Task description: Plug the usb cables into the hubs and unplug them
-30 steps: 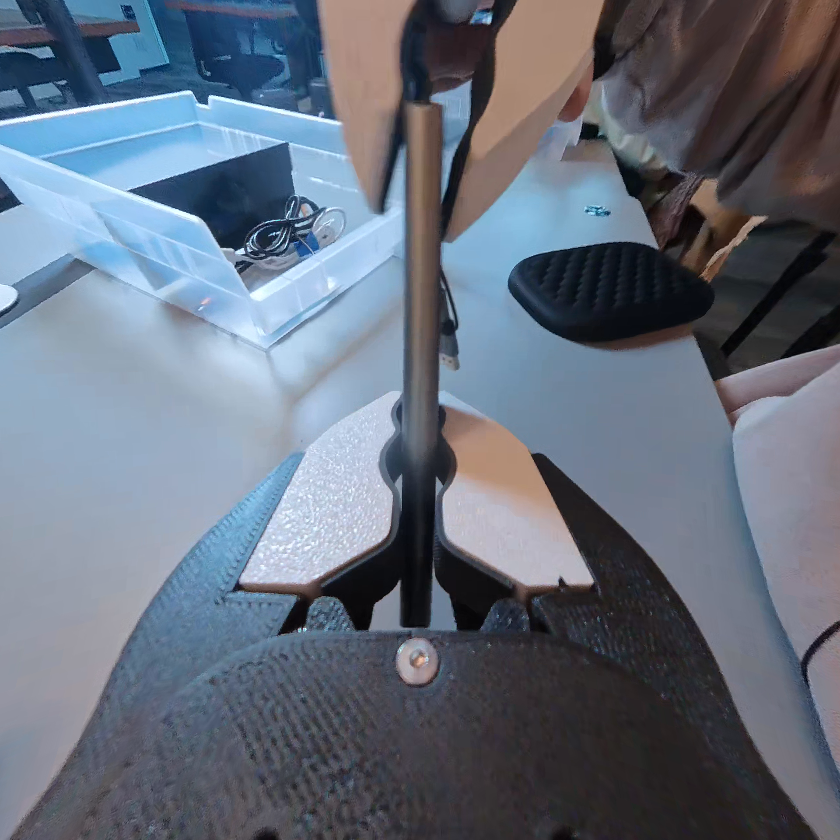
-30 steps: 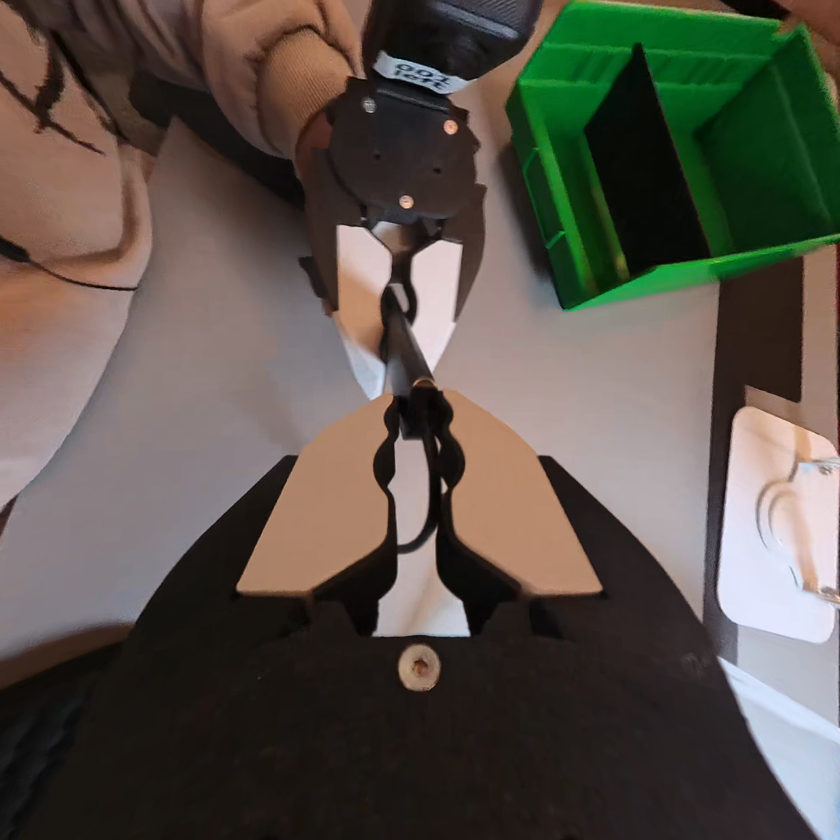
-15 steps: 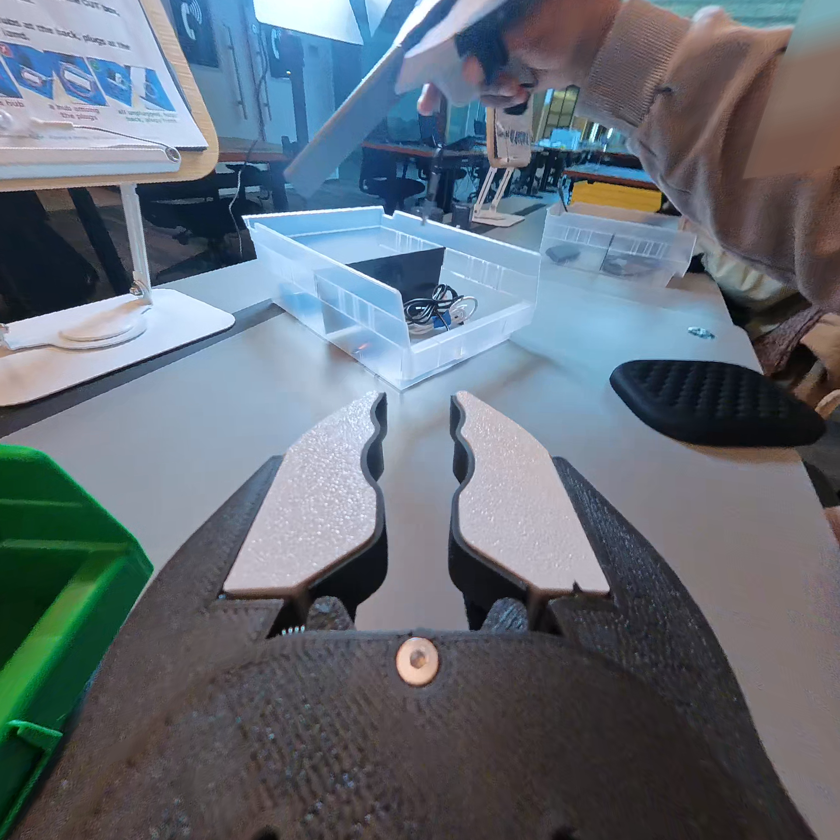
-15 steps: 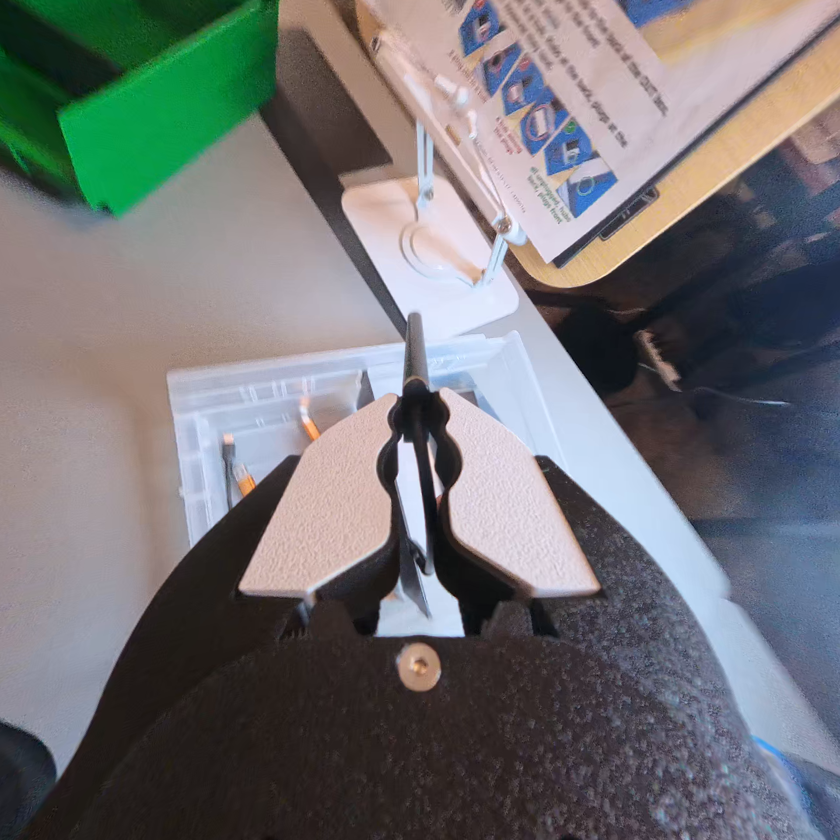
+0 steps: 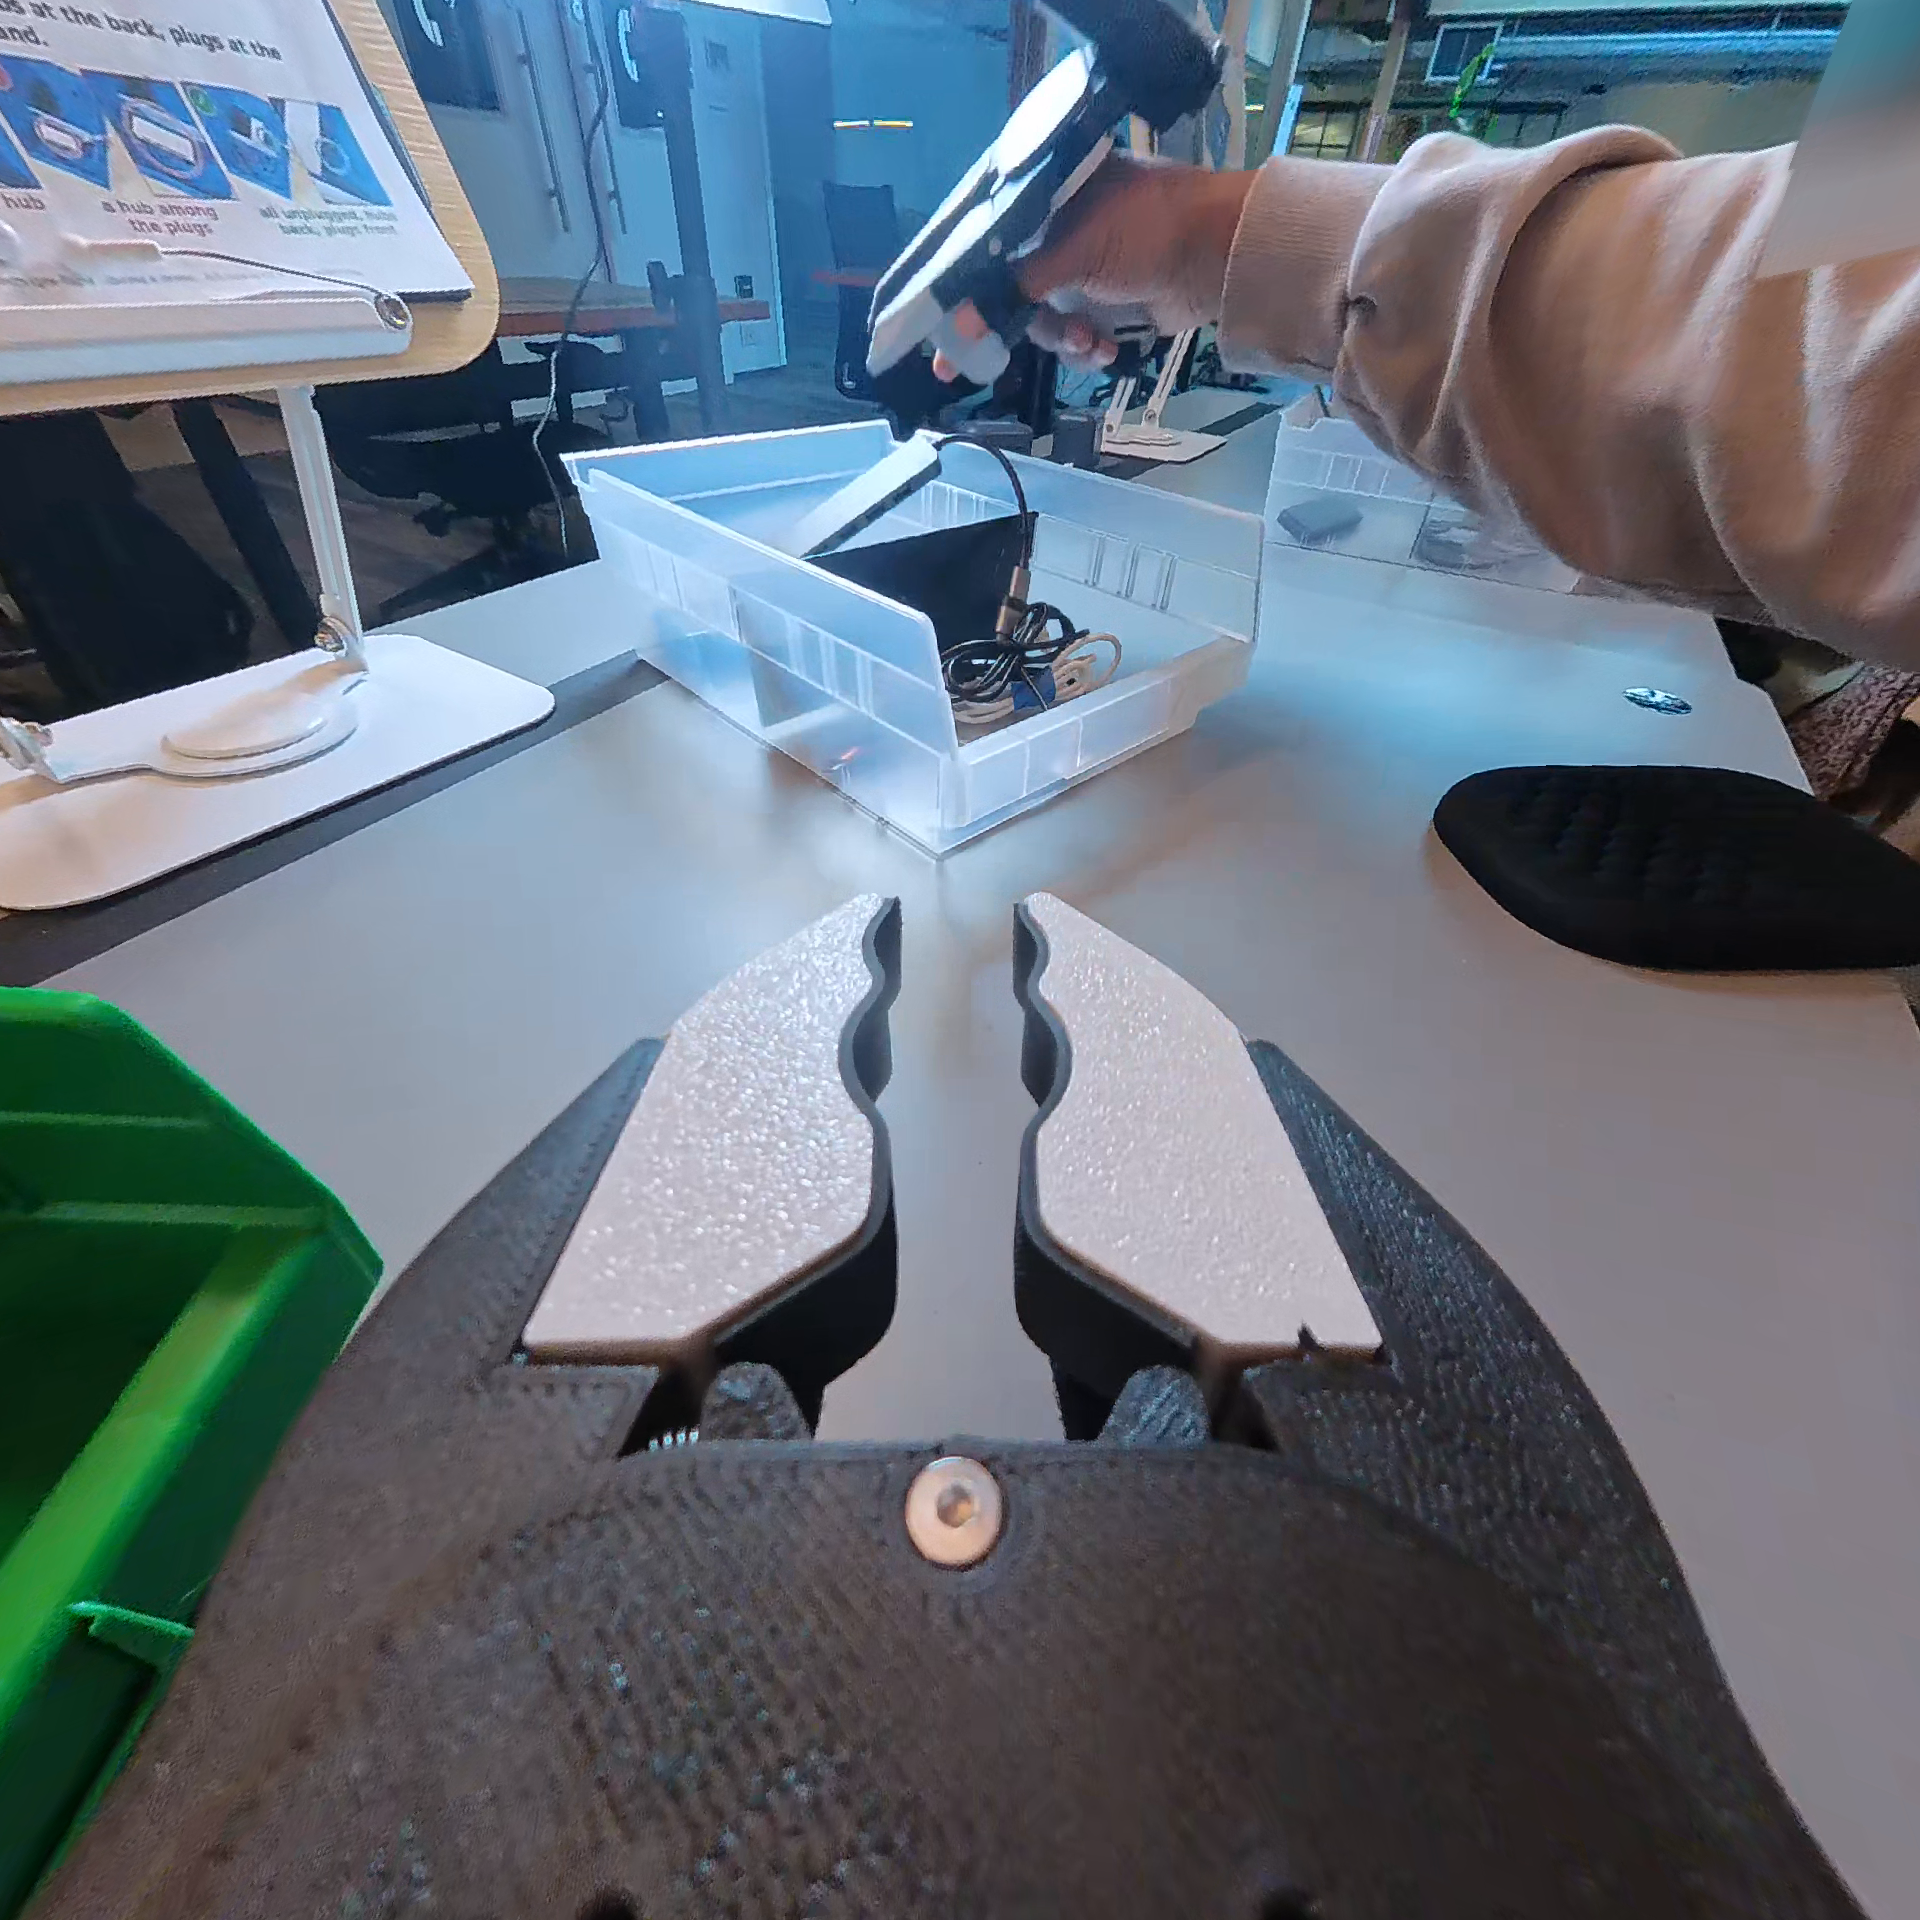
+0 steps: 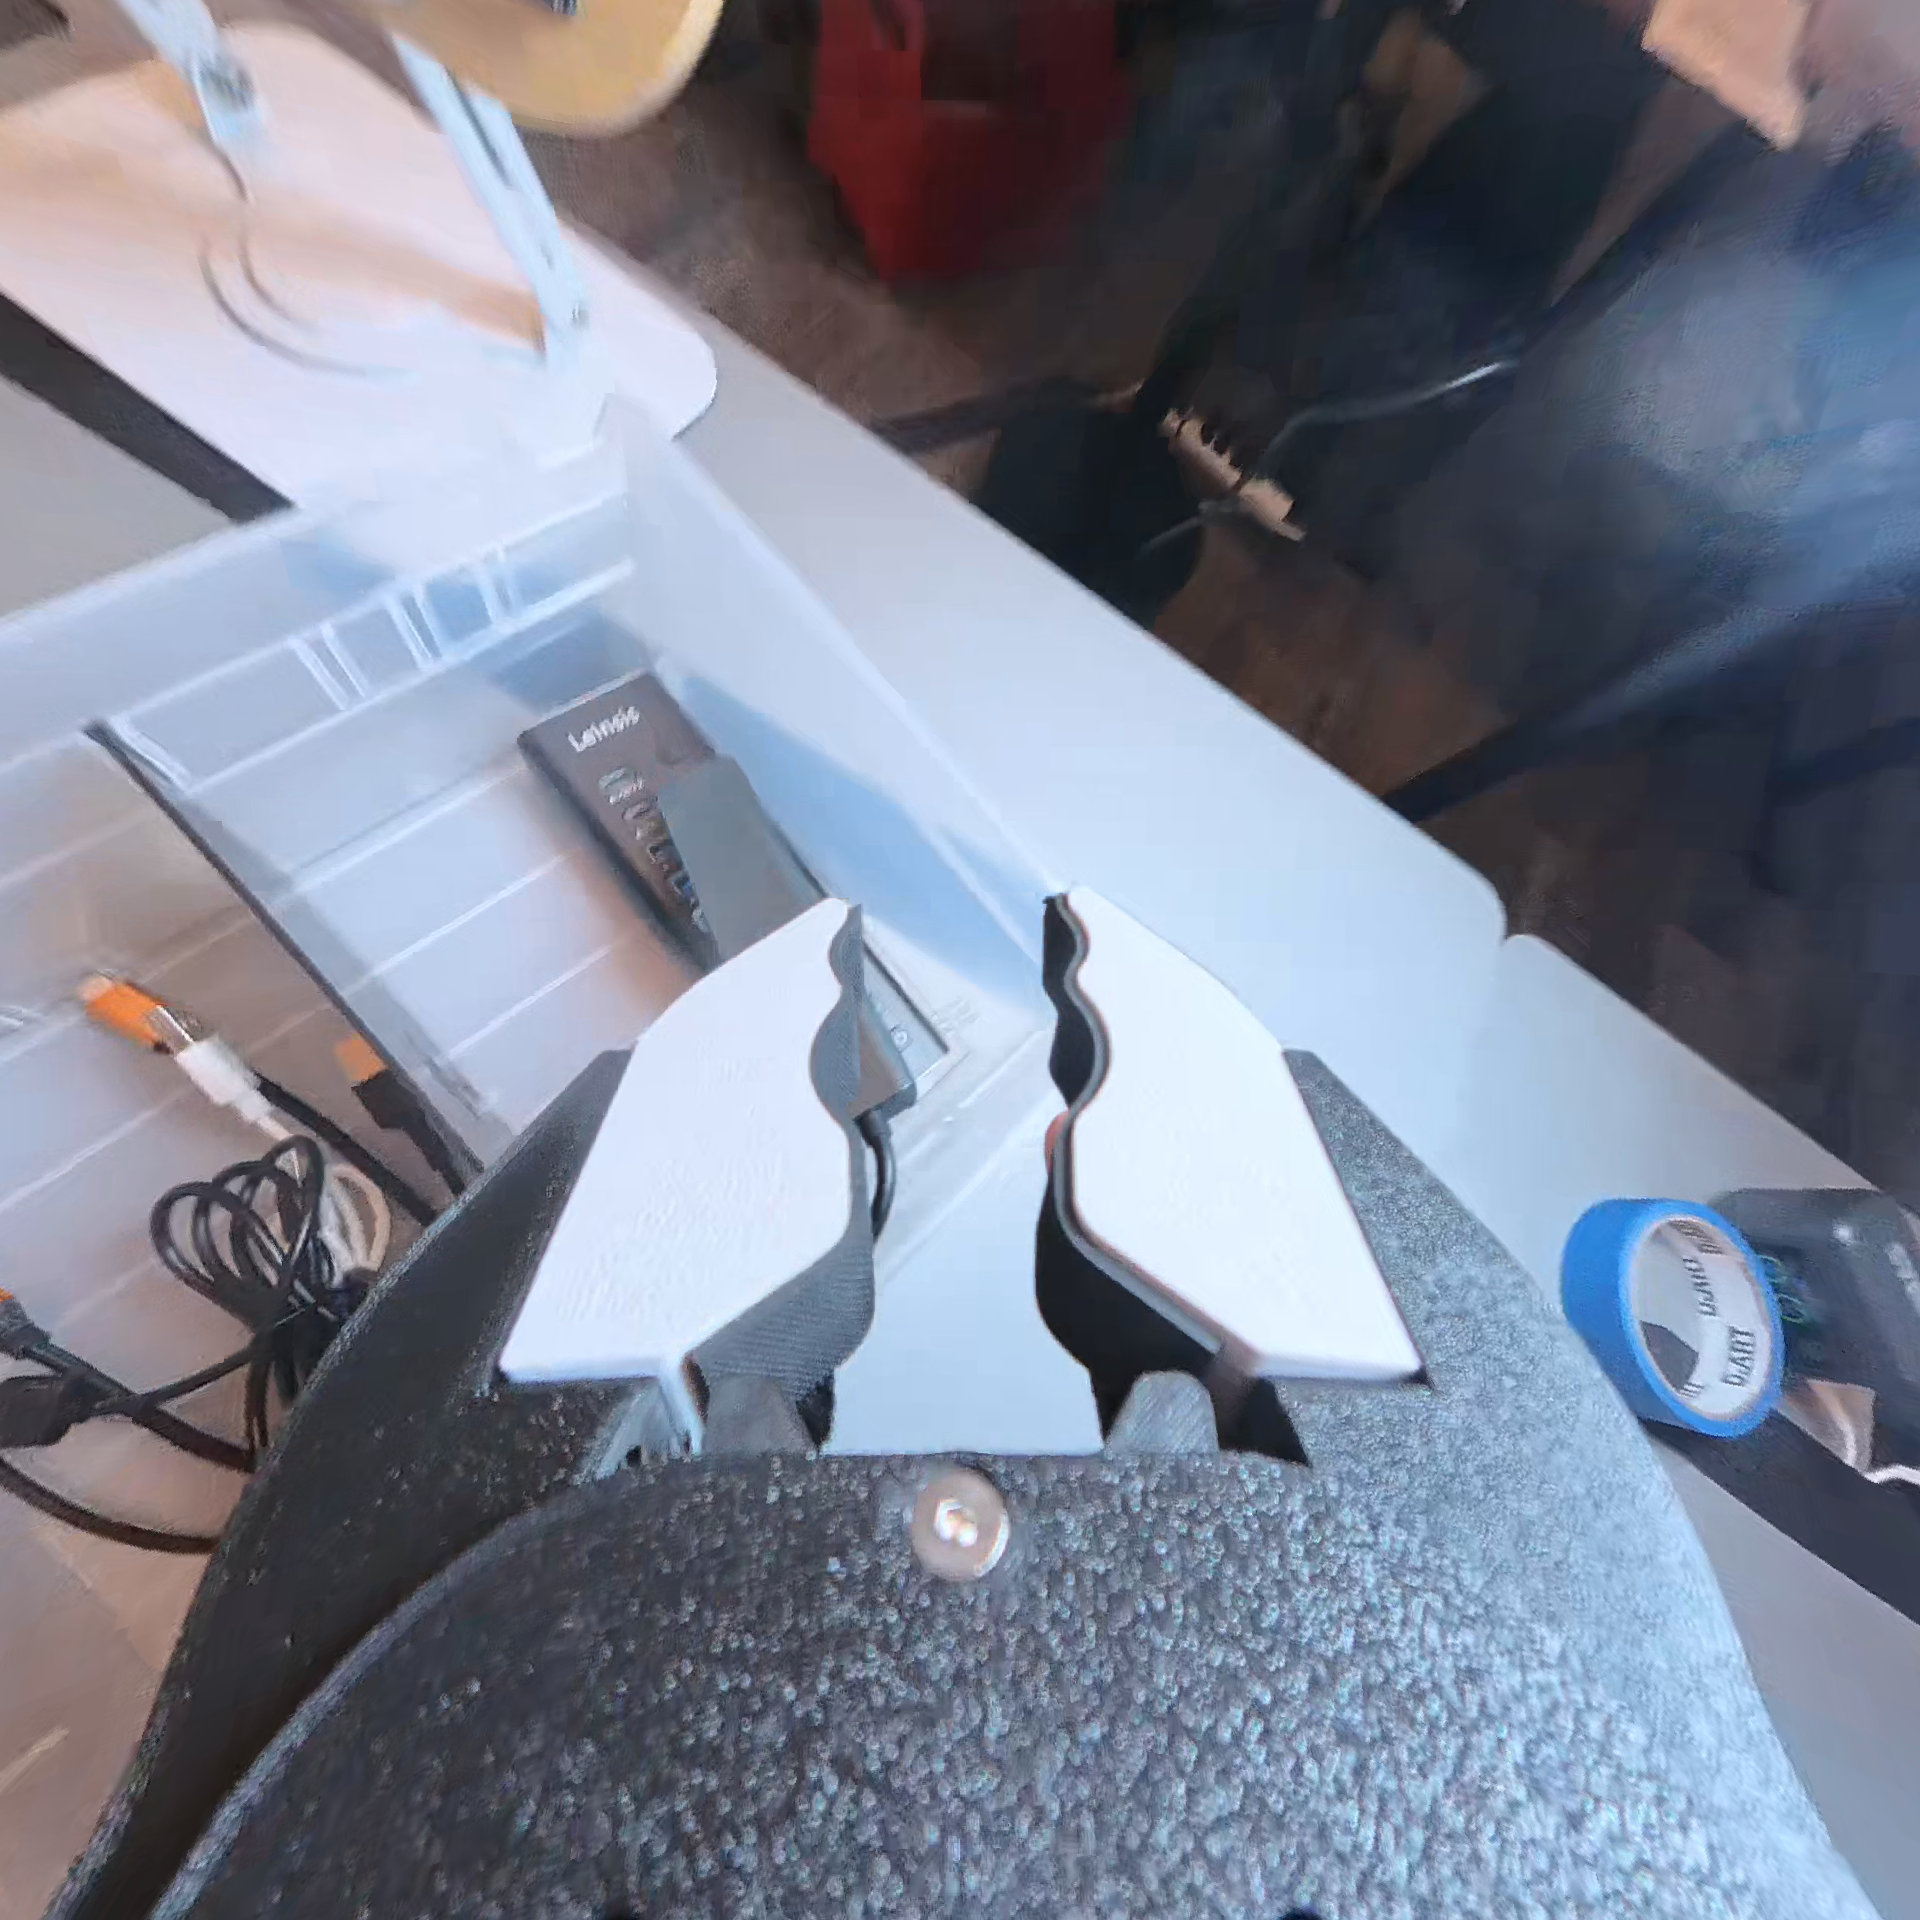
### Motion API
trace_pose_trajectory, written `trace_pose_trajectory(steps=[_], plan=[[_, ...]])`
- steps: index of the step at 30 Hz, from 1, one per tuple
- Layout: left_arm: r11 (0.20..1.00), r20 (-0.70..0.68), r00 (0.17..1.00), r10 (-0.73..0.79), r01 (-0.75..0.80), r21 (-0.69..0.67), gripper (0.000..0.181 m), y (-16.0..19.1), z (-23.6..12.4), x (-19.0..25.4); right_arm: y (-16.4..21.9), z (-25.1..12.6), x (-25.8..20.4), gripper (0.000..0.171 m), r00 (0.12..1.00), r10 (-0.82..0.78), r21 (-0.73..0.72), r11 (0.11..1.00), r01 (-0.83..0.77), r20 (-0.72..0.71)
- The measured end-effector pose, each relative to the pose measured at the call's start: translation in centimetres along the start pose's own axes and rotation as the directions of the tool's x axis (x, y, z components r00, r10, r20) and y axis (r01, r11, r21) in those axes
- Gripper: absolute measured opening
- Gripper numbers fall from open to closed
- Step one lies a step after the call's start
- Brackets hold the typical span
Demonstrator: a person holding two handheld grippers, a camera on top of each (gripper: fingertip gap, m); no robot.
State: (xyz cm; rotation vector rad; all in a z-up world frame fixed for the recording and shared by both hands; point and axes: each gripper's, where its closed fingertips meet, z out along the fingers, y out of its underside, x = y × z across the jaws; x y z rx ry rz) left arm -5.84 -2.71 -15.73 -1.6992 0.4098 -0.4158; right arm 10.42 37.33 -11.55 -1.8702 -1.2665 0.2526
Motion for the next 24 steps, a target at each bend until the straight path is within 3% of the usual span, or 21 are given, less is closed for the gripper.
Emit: trace_pose_trajectory(steps=[3, 6, 9, 13, 16, 19, 24], plan=[[1.000, 0.001, 1.000, 0.006, -0.006, -0.005, 0.020, 0.1, 0.1, 0.1, -0.8, -2.2, -0.9, 0.033, 0.997, -0.063, 0.022, 0.998, 0.062, 0.043], [1.000, -0.005, 1.000, 0.006, -0.006, -0.011, 0.020, 0.2, 0.2, 0.3, 2.6, -3.3, -4.3, 0.034, 0.948, -0.254, -0.158, 0.946, 0.285, 0.192], [1.000, -0.012, 1.000, 0.008, -0.008, -0.023, 0.020, 0.5, 0.4, 0.5, 7.6, -3.9, -5.6, 0.037, 0.860, -0.421, -0.385, 0.771, 0.507, 0.288], [0.999, -0.017, 1.000, 0.025, -0.026, -0.036, 0.019, 0.8, 0.5, 0.8, 10.0, -3.5, -6.5, 0.042, 0.694, -0.633, -0.446, 0.541, 0.714, 0.343], [0.999, -0.021, 1.000, 0.024, -0.025, -0.045, 0.019, 1.1, 0.7, 0.8, 9.5, -2.7, -6.8, 0.038, 0.591, -0.729, -0.462, 0.416, 0.783, 0.346], [0.998, -0.026, 0.999, 0.019, -0.020, -0.053, 0.019, 1.3, 0.7, 0.8, 10.2, -2.4, -6.4, 0.015, 0.495, -0.764, -0.524, 0.244, 0.816, 0.415], [0.998, -0.033, 0.999, 0.037, -0.039, -0.052, 0.019, 1.1, 0.6, 1.0, 10.6, -2.3, -6.4, 0.014, 0.466, -0.730, -0.556, 0.141, 0.819, 0.500]])
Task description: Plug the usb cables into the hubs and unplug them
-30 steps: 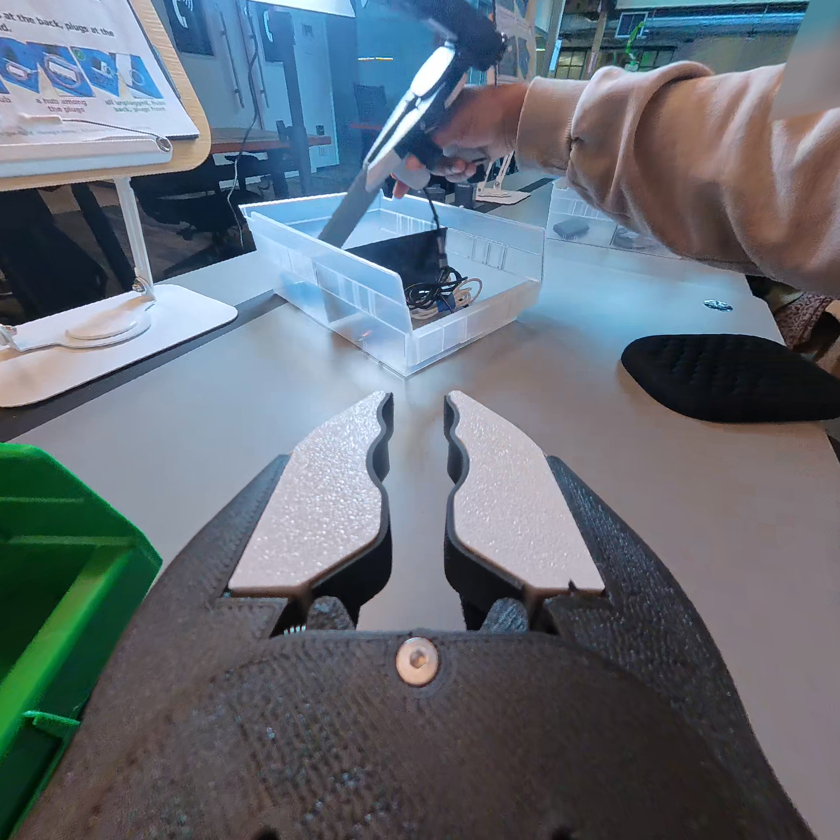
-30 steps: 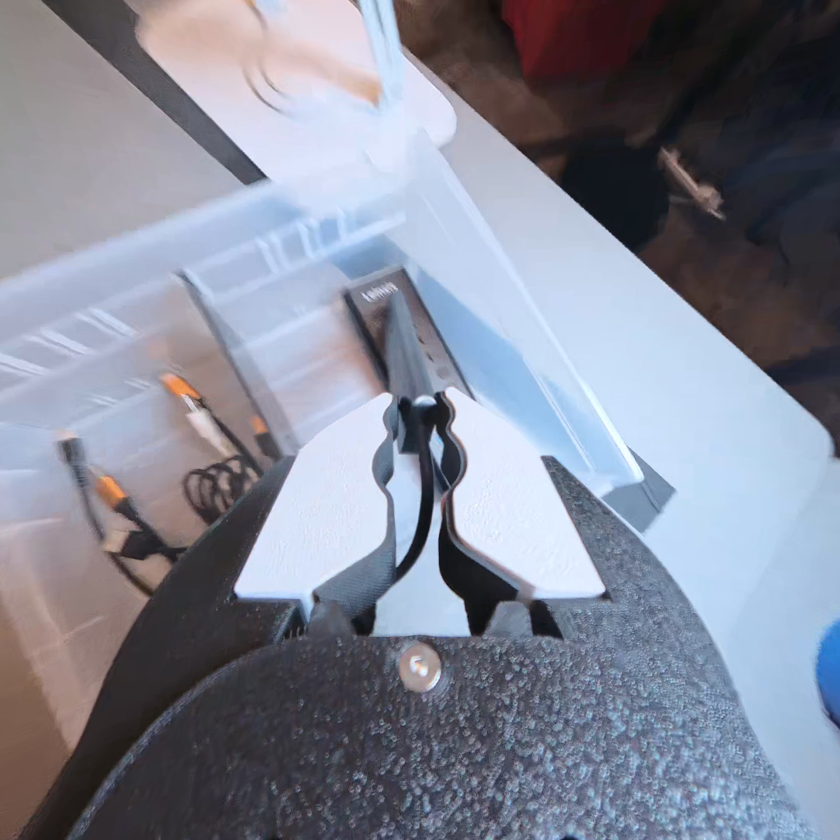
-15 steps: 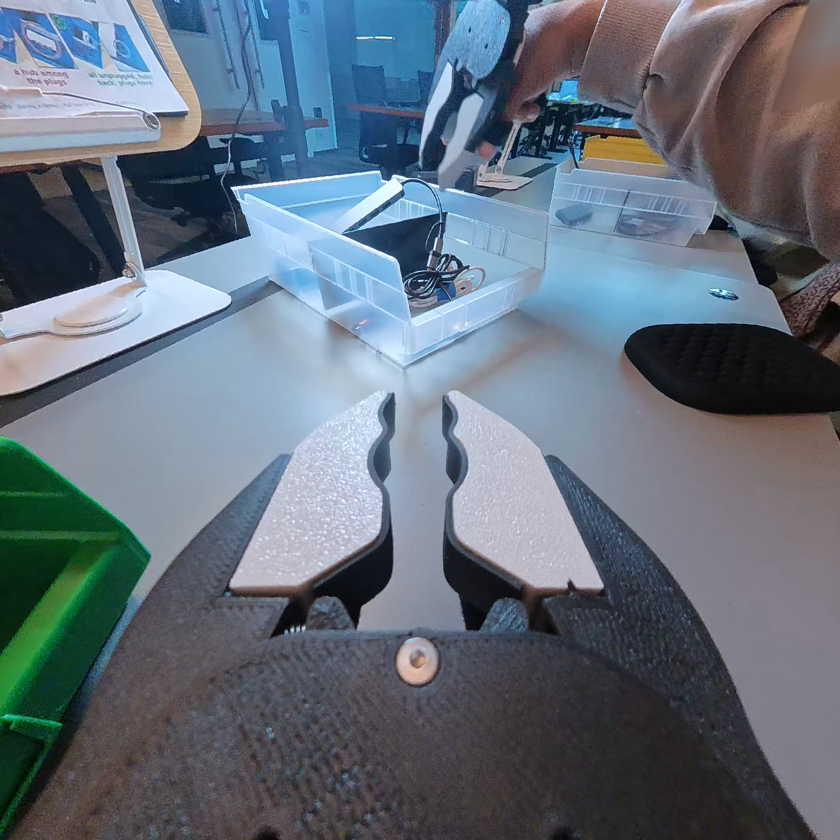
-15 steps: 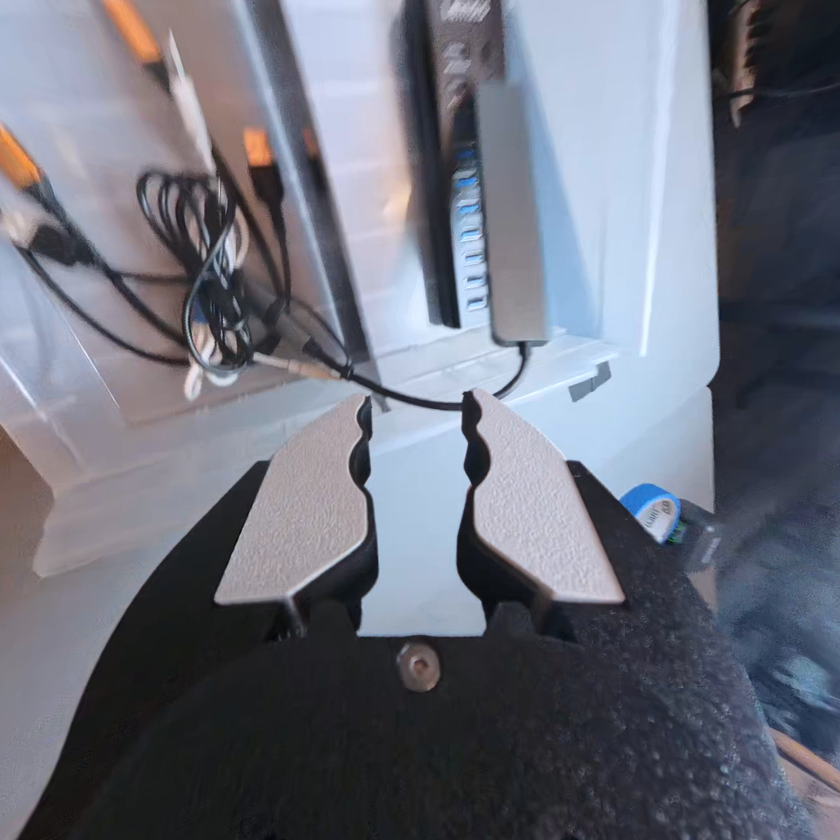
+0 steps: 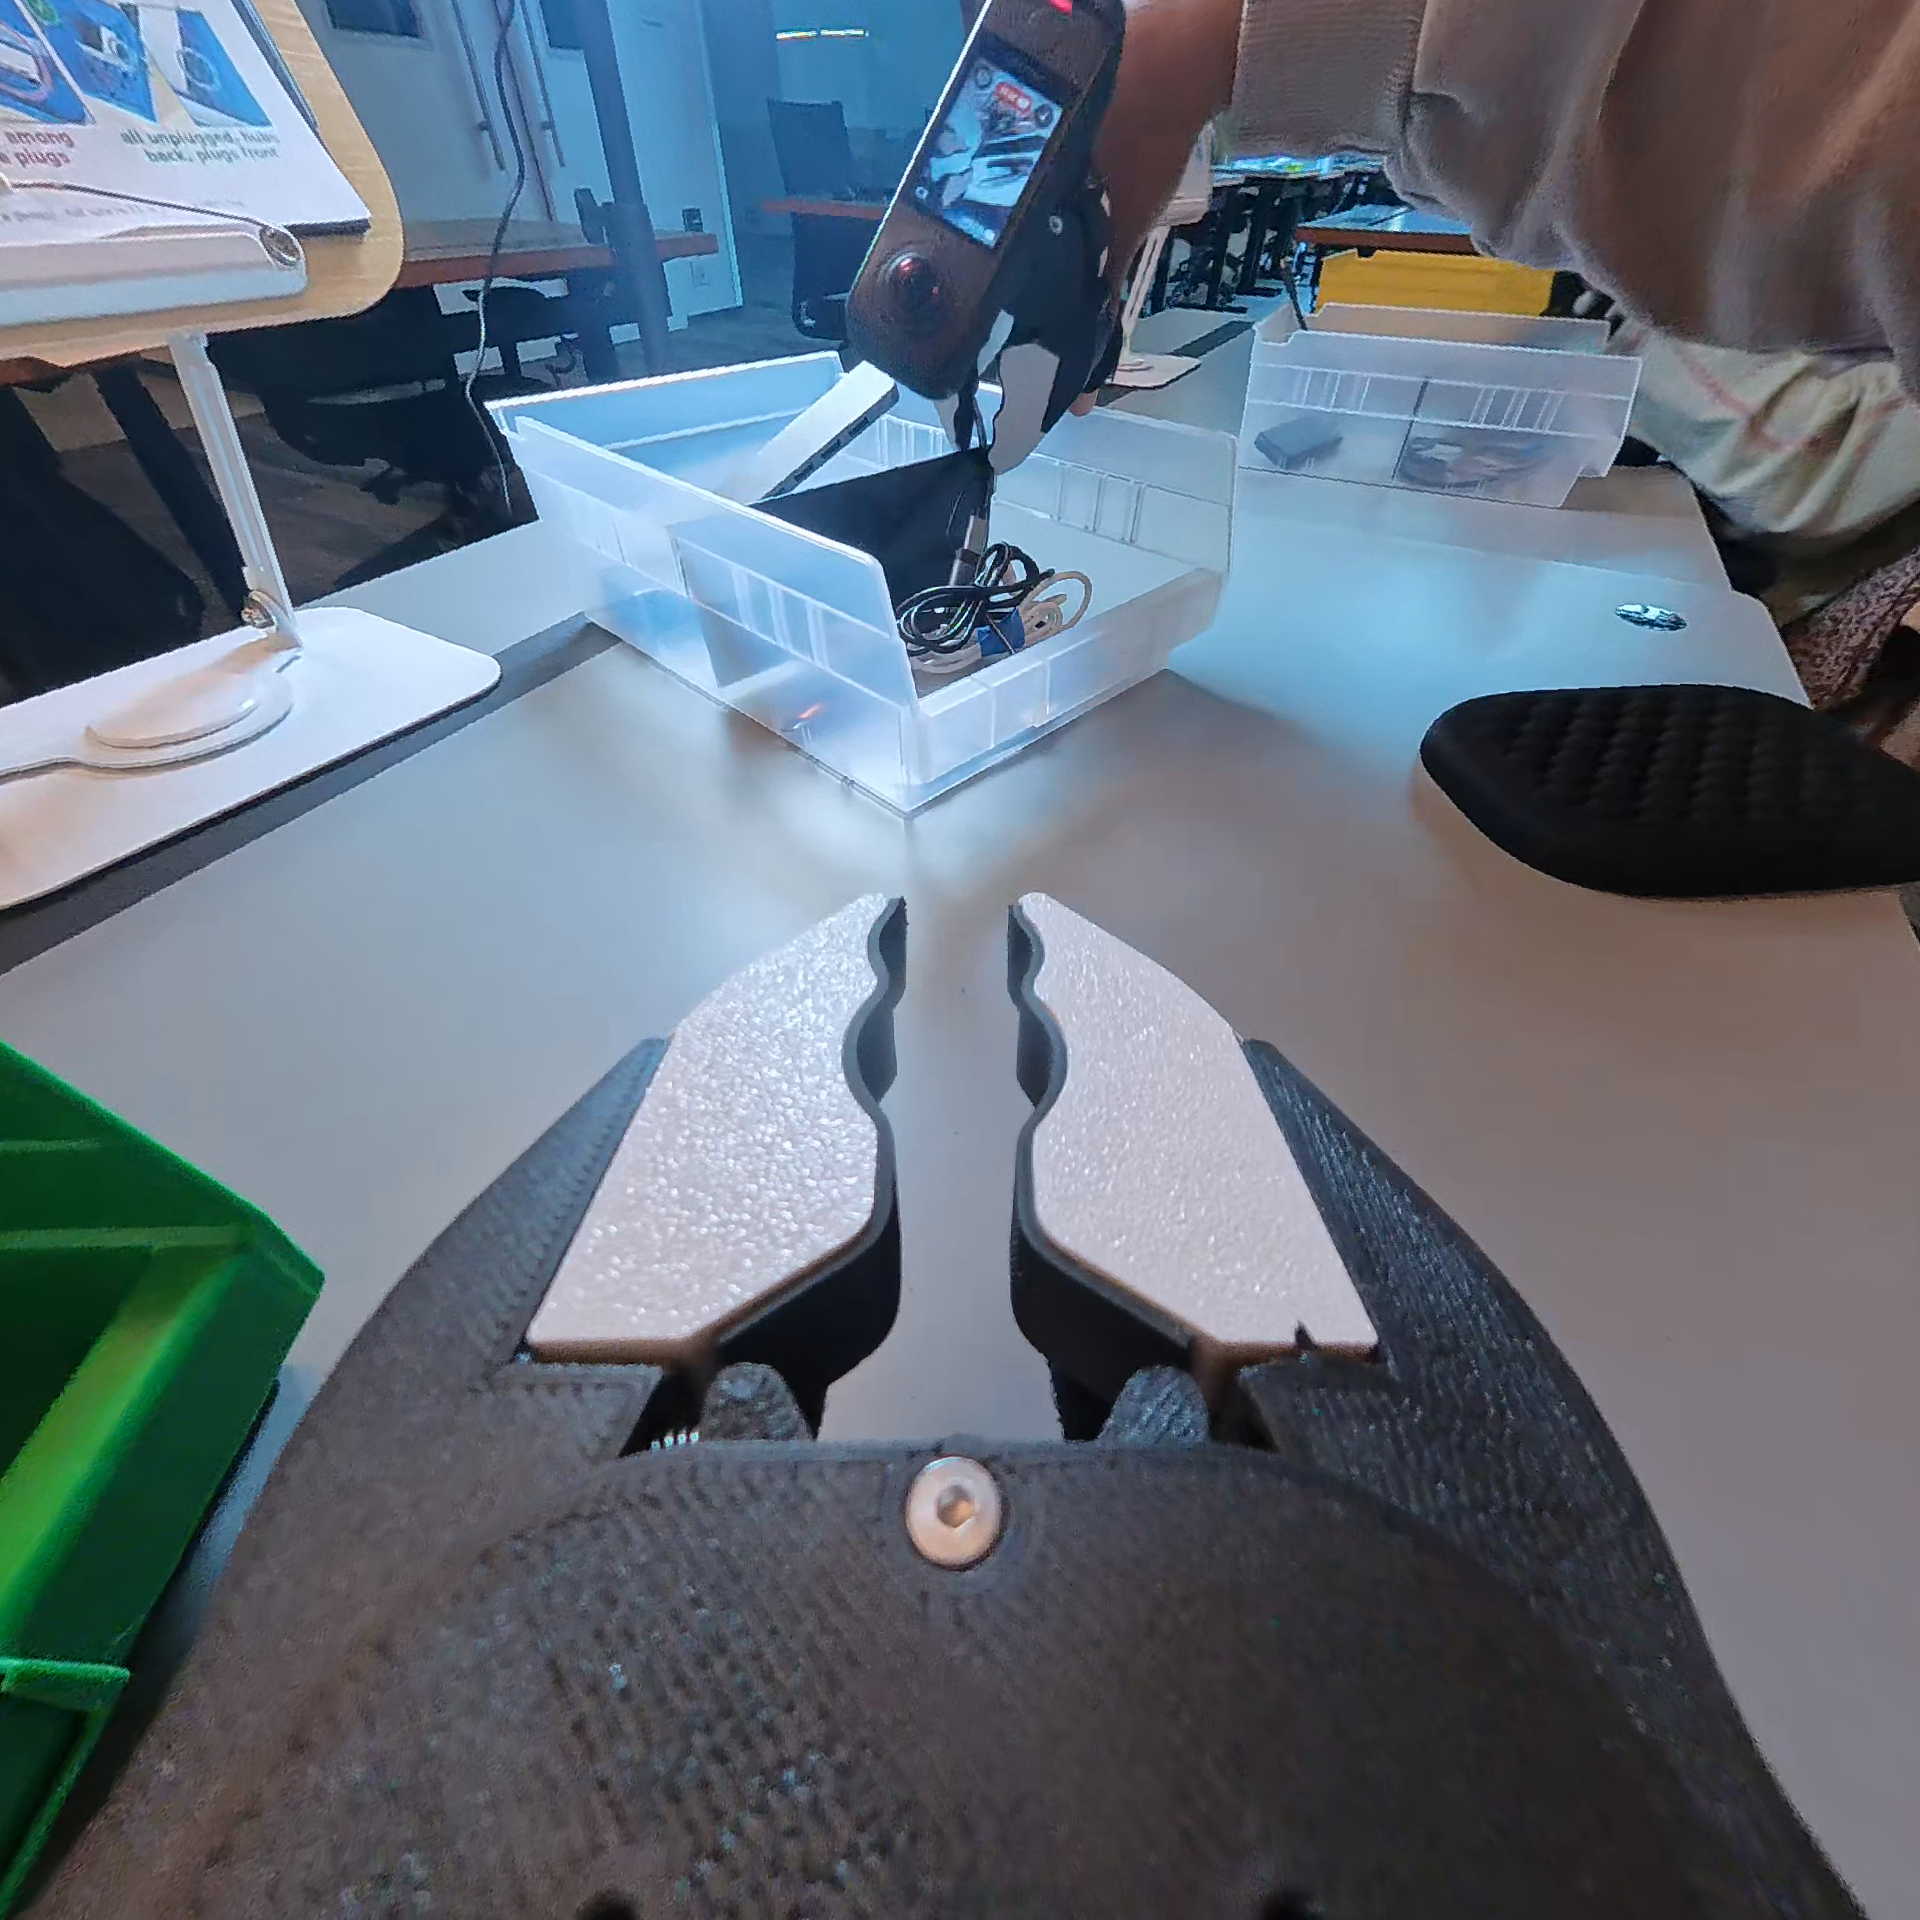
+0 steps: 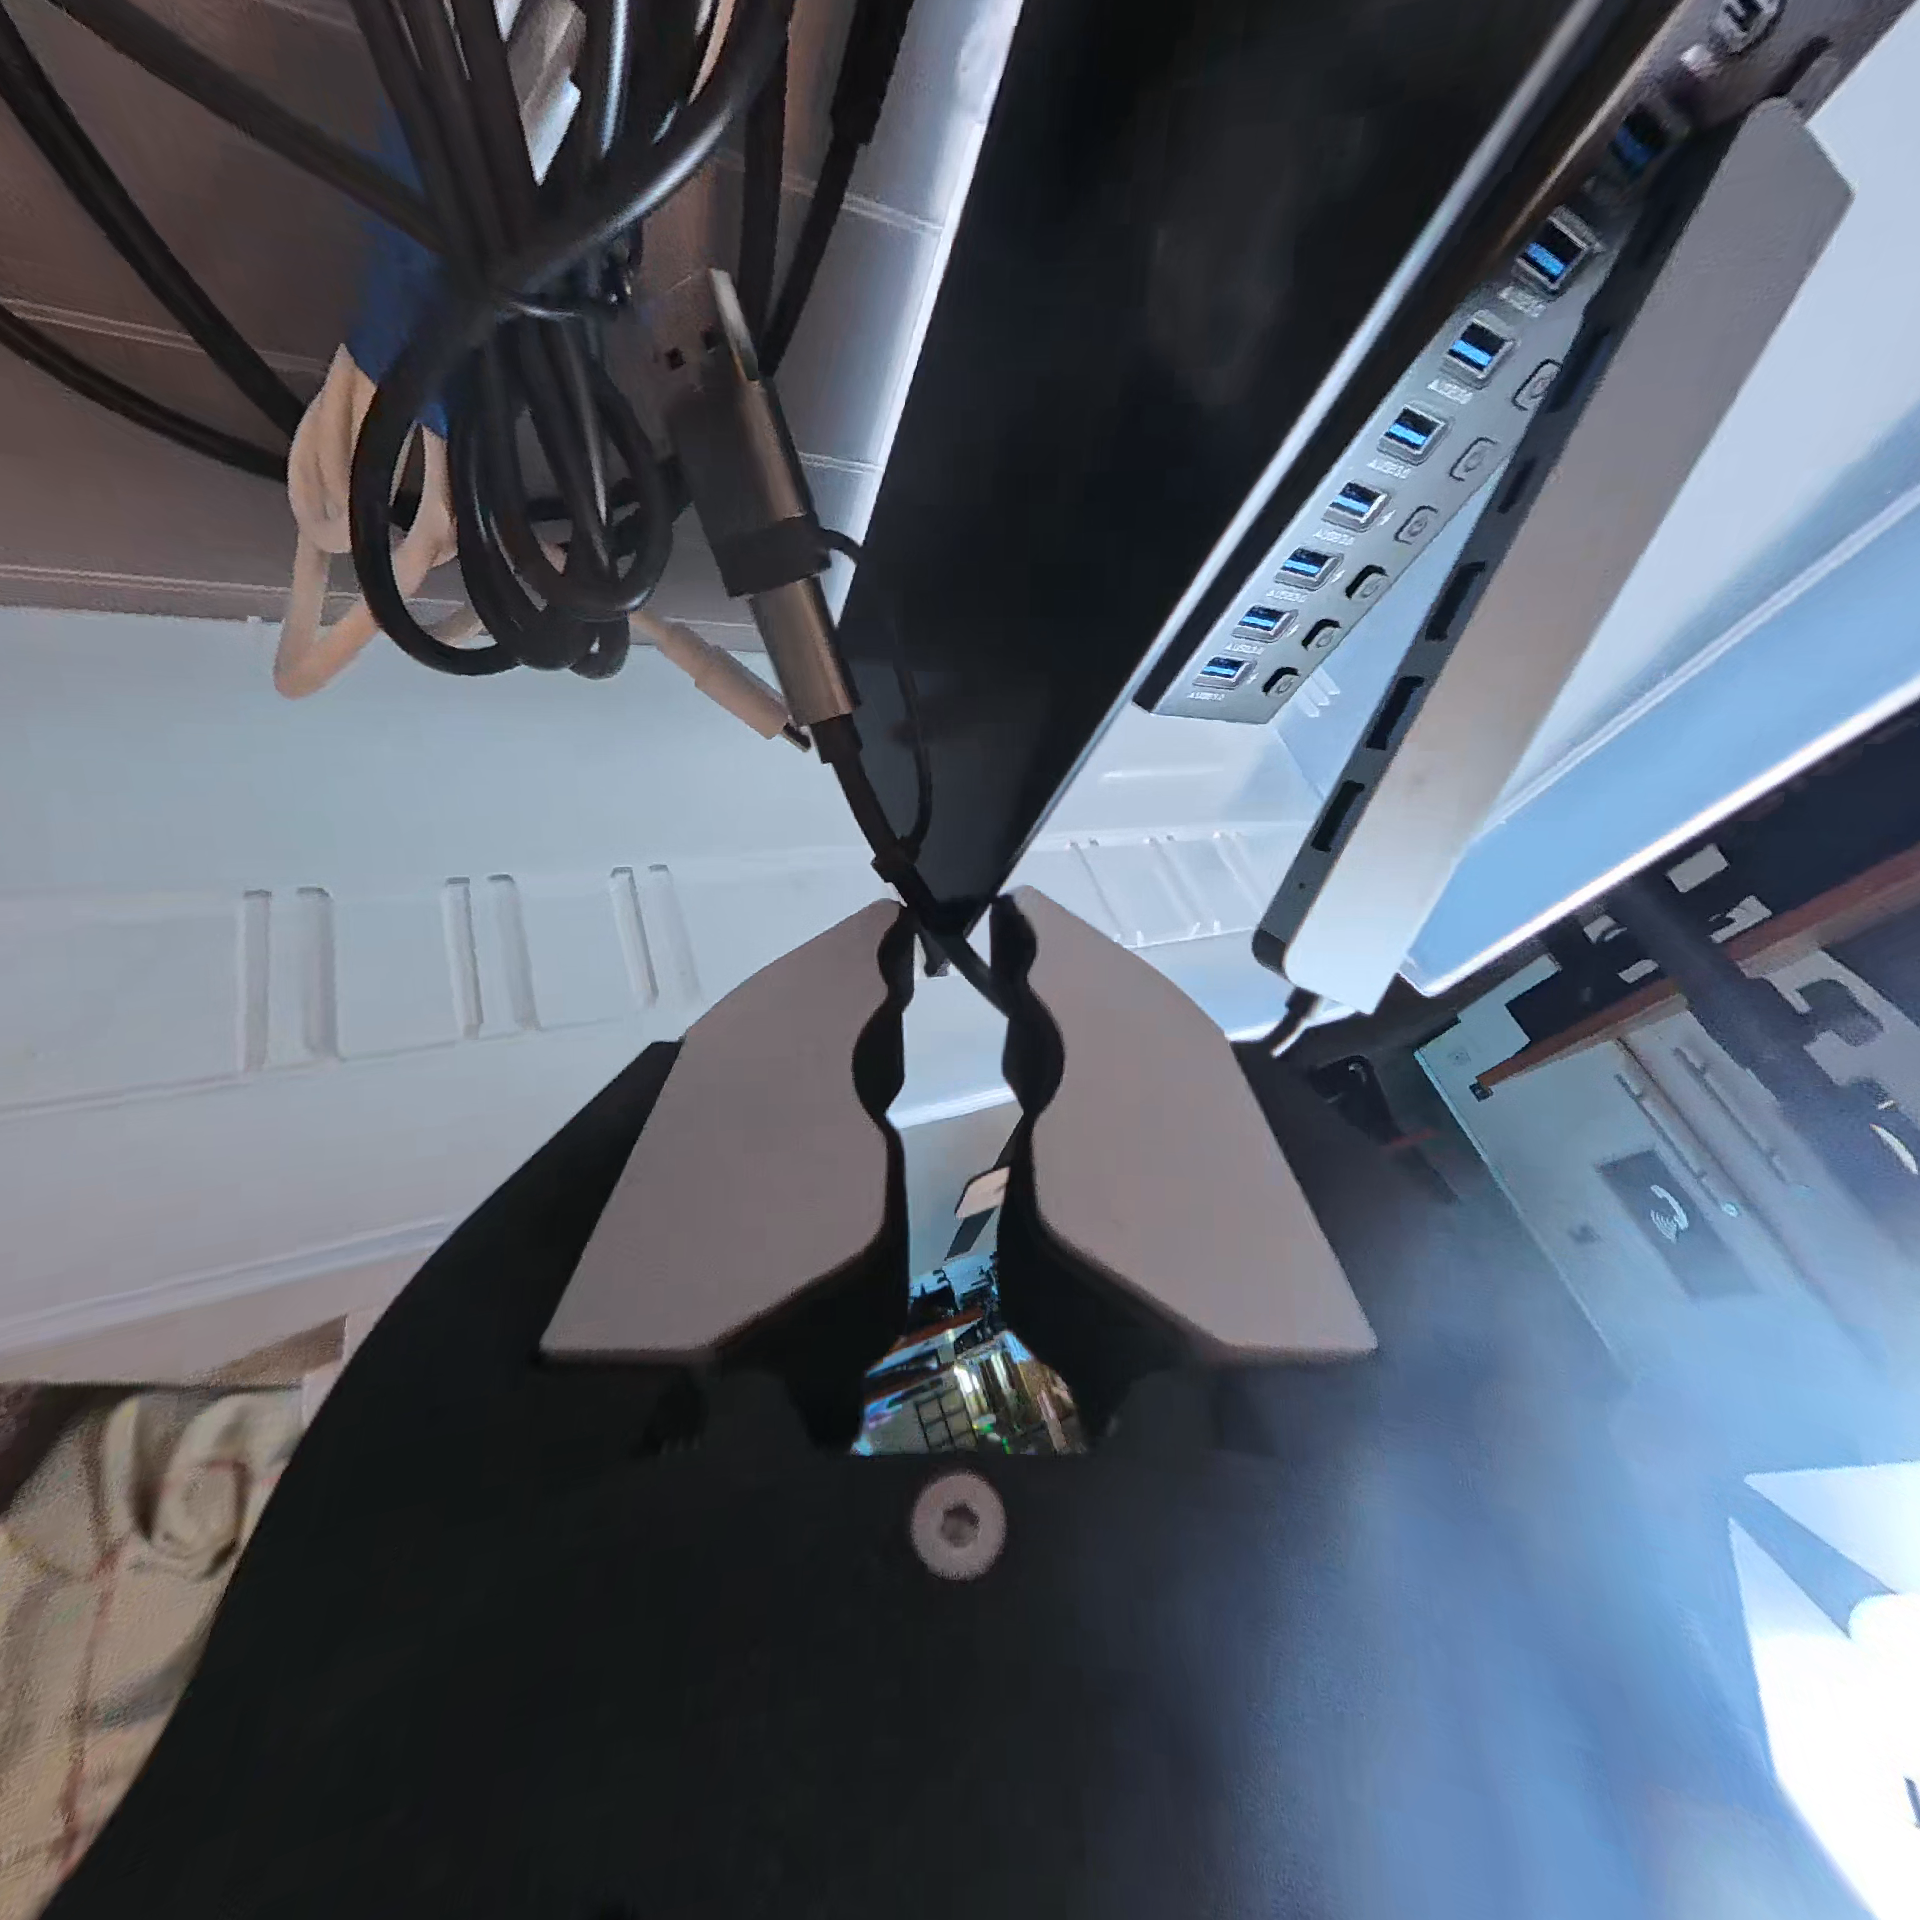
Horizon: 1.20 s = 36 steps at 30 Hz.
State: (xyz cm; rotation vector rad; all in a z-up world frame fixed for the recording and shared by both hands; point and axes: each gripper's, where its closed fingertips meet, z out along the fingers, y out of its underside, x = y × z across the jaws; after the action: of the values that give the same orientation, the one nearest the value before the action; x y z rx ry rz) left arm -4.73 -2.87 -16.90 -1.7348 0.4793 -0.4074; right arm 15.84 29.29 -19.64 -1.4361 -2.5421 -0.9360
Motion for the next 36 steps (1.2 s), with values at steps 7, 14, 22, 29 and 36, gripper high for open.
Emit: trace_pose_trajectory(steps=[7, 14, 22, 29, 36], plan=[[0.999, 0.000, 0.999, 0.034, -0.034, -0.003, 0.018, -0.2, -0.1, 0.2, 0.0, -2.3, 0.4, 0.005, 0.995, 0.045, 0.043, 0.998, -0.049, 0.090], [0.999, -0.017, 0.999, 0.030, -0.031, -0.024, 0.018, 0.3, 0.3, 0.4, -1.8, -4.7, 6.8, 0.004, 0.939, 0.335, 0.390, 0.857, -0.338, 0.077], [0.997, 0.077, 0.995, 0.062, -0.058, -0.054, 0.024, 0.5, -0.3, -1.4, -7.0, -4.6, 8.0, 0.042, 0.885, 0.442, 0.610, 0.664, -0.432, 0.146], [0.967, 0.297, 0.933, 0.204, -0.144, -0.210, 0.043, 0.6, -4.2, -6.9, -5.3, -12.5, 4.7, 0.050, 0.864, 0.481, 0.787, 0.471, -0.398, 0.150], [0.692, 0.305, 0.854, 0.422, -0.085, -0.717, 0.066, 8.0, -11.0, -13.2, -8.0, -8.7, -9.2, 0.057, 0.977, 0.190, 0.578, 0.788, -0.211, 0.099]])
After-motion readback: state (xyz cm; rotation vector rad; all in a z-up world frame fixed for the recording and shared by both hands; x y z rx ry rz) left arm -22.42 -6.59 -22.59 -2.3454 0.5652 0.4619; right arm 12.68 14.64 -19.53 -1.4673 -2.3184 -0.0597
